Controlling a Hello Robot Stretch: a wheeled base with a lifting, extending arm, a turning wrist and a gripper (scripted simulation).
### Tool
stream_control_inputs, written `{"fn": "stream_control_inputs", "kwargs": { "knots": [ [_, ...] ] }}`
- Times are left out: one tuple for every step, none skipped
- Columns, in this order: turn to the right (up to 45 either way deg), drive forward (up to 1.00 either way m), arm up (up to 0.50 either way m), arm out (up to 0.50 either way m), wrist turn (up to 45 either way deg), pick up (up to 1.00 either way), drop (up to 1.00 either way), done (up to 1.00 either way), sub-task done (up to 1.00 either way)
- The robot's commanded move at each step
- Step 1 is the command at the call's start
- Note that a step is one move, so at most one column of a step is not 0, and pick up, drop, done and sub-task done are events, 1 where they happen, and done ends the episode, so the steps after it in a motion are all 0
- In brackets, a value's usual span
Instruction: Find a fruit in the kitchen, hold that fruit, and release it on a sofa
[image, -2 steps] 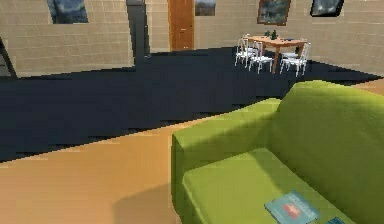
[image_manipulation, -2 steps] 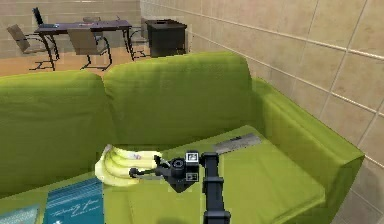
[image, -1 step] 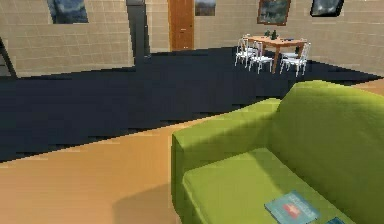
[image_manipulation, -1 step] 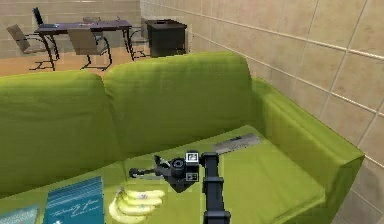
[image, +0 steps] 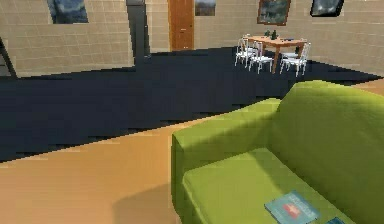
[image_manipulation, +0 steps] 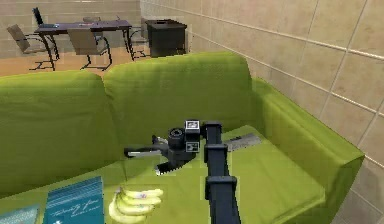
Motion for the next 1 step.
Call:
{"fn": "stream_control_inputs", "kwargs": {
  "knots": [
    [0.0,0.00,0.00,-0.08,0.0,0.00,0.00,0.00,0.00]
  ]
}}
